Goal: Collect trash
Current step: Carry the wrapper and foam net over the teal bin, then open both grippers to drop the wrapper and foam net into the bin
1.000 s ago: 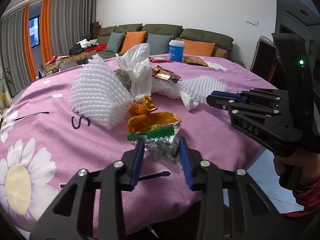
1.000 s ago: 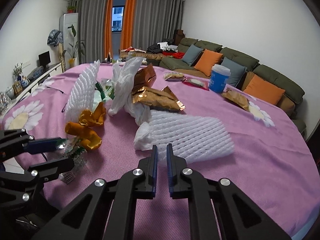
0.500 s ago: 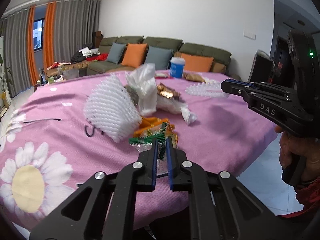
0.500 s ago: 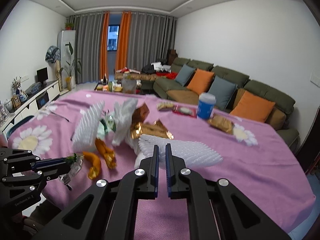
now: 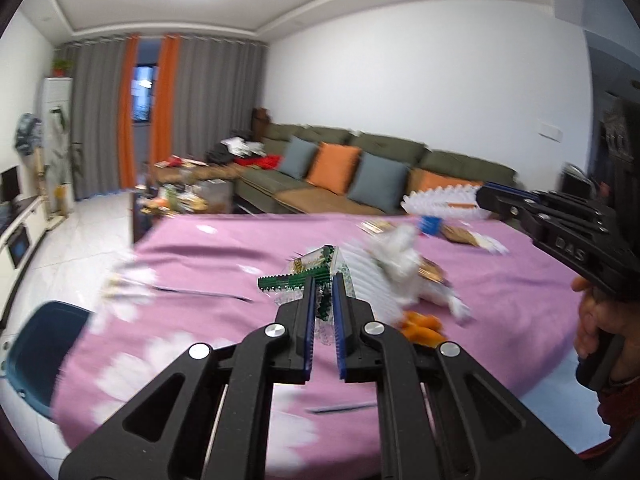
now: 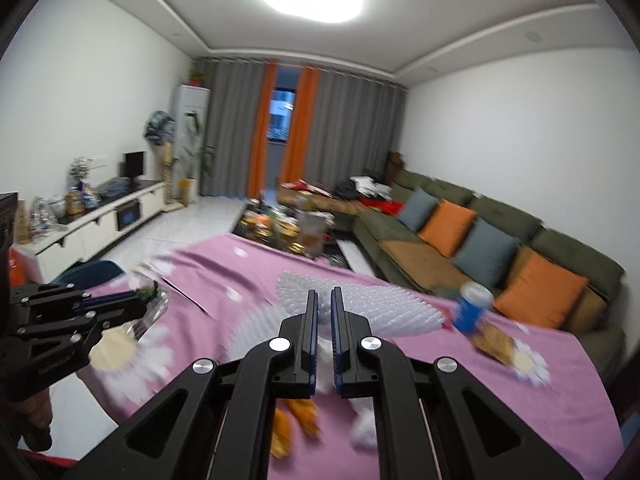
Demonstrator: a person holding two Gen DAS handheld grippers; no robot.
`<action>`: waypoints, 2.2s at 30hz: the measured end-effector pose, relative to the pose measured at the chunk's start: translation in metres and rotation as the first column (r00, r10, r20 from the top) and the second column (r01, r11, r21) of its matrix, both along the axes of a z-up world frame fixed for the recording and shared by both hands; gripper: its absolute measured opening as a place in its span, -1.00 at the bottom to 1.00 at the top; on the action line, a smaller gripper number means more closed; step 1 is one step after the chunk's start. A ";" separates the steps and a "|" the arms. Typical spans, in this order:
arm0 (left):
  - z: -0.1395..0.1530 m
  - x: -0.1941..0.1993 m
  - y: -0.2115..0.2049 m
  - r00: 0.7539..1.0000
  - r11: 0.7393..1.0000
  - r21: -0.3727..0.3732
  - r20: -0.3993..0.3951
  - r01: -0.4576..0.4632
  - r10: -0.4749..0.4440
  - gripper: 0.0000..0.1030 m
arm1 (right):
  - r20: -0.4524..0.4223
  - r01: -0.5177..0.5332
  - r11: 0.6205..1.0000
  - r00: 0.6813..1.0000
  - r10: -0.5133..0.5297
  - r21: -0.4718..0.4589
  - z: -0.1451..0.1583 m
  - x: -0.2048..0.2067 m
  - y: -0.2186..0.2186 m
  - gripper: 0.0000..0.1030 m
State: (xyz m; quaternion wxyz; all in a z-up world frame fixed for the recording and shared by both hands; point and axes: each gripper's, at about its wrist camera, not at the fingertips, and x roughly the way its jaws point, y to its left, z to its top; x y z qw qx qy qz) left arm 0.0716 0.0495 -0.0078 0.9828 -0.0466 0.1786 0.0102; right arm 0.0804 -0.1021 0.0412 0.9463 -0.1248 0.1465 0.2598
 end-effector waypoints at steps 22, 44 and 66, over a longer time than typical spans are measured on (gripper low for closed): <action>0.035 -0.087 0.181 0.889 0.891 0.037 0.094 -0.452 0.447 -0.83 | -0.017 -0.466 0.885 0.885 0.466 0.009 0.022 -0.006 0.195 -0.91; -0.041 -0.113 0.287 0.765 0.773 0.041 -0.118 -0.633 0.633 -0.83 | -0.423 -0.682 0.706 0.592 0.686 0.191 -0.044 0.011 0.381 -0.91; -0.109 -0.057 0.316 0.746 0.766 0.042 -0.198 -0.641 0.636 0.14 | -0.665 -0.568 0.789 0.499 0.556 0.234 -0.111 0.045 0.420 -0.26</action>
